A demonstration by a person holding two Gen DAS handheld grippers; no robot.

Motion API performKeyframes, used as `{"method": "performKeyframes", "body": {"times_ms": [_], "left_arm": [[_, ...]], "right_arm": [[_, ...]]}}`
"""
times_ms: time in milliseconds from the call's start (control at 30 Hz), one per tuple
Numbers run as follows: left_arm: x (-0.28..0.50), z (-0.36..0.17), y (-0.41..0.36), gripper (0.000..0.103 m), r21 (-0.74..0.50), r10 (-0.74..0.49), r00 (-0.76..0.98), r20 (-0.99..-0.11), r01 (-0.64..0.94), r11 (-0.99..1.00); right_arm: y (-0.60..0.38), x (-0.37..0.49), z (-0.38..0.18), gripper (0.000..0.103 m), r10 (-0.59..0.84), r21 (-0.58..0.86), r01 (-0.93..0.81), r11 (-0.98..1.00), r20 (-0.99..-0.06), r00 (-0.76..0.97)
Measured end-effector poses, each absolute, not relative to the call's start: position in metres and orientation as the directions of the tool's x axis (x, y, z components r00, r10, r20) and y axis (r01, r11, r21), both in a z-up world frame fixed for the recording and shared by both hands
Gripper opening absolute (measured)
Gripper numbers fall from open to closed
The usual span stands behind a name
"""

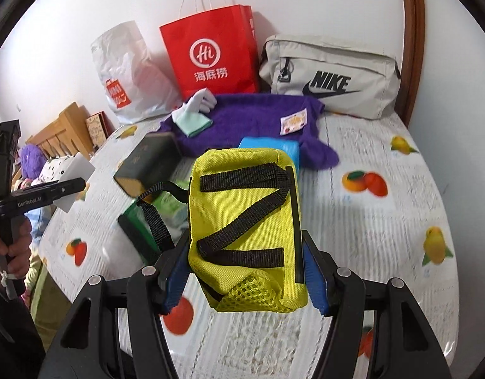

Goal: Organize soft objects
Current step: 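Carry the sponge with the left gripper while the right gripper carries the yellow pouch toward the towel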

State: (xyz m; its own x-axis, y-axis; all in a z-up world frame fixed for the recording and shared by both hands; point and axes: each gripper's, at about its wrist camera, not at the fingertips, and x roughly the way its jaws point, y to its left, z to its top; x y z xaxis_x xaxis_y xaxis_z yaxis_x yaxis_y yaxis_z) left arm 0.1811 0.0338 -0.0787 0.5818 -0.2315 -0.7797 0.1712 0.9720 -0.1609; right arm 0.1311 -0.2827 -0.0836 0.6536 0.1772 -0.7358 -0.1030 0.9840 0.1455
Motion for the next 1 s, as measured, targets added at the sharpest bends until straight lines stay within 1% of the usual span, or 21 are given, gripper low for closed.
{"method": "performKeyframes", "body": {"times_ms": [567,1000], "left_arm": [[0.257,-0.069,0.026,0.053,-0.201,-0.259,0.566,-0.783,0.164,0.966],[0.306,-0.076,0.024,0.053,-0.225,-0.273,0.545,-0.793,0.156,0.962]], "right_arm": [[-0.29,0.225,-0.061,0.063,0.155,0.143,-0.072,0.987,-0.734,0.661],[-0.296,0.302,-0.07,0.063,0.145,0.138,-0.061,0.988,-0.752,0.642]]}}
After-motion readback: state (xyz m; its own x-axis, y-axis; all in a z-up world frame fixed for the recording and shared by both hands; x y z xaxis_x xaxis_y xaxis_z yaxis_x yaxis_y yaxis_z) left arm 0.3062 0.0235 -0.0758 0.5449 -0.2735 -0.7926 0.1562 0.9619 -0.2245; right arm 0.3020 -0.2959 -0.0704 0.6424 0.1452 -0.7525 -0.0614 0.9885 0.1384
